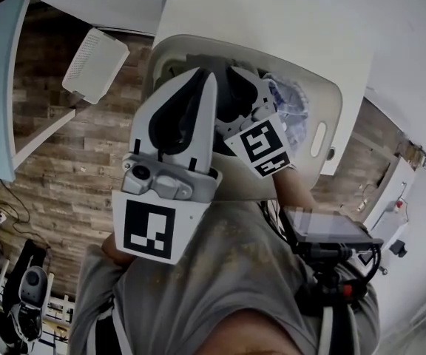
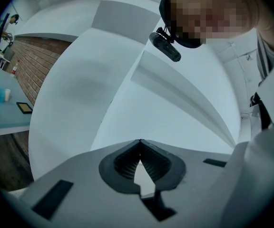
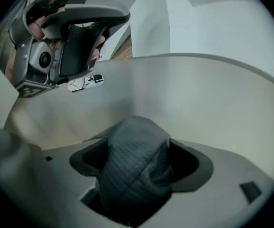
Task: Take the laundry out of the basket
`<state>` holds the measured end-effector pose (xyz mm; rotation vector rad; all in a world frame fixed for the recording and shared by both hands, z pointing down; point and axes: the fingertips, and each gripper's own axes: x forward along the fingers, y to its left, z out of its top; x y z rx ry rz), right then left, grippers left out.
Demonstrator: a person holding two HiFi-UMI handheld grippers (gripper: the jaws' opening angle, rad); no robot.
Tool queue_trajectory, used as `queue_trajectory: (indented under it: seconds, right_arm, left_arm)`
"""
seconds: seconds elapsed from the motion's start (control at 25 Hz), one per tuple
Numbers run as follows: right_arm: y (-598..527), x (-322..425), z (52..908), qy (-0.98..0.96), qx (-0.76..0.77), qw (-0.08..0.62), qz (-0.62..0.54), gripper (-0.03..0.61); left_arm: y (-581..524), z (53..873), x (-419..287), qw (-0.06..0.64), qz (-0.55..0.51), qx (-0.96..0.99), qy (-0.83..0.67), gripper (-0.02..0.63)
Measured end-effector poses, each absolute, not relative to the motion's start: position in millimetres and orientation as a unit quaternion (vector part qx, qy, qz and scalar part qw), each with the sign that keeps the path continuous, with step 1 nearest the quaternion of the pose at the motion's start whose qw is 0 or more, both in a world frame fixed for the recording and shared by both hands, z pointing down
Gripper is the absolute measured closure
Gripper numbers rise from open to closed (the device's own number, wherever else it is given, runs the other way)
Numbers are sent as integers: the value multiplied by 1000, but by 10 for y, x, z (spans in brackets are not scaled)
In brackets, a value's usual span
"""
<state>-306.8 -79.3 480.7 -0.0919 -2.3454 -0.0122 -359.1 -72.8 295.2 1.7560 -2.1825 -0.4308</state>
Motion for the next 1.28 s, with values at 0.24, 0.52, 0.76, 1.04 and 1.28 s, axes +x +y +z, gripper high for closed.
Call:
queue_trajectory:
  seconds: [0.24,0.52,0.76,1.04,1.28]
  right_arm:
    - [-796,-2987,4937,-904,-41,424,-39,322]
    - [-924,-2987,4798,-907,-35,417,-47,521]
    - [-1004,-2982,4478,-924,-20,380,-46,531]
    - [-1033,-2927,3930,-954,1,295,-55,535]
    - [-996,-2764,3420,-973,1,223,-67,535]
  left_arm:
    - [-698,2959,-3564,154,-150,614,-759,604]
    - [-635,2855,-3514,138,-150,612,-764,604]
    - [-549,2668,-3410,107,-141,609,-773,604]
    - [-438,2452,-3153,71,-114,601,-788,604]
    - [-359,2202,-2846,34,-103,584,-805,604]
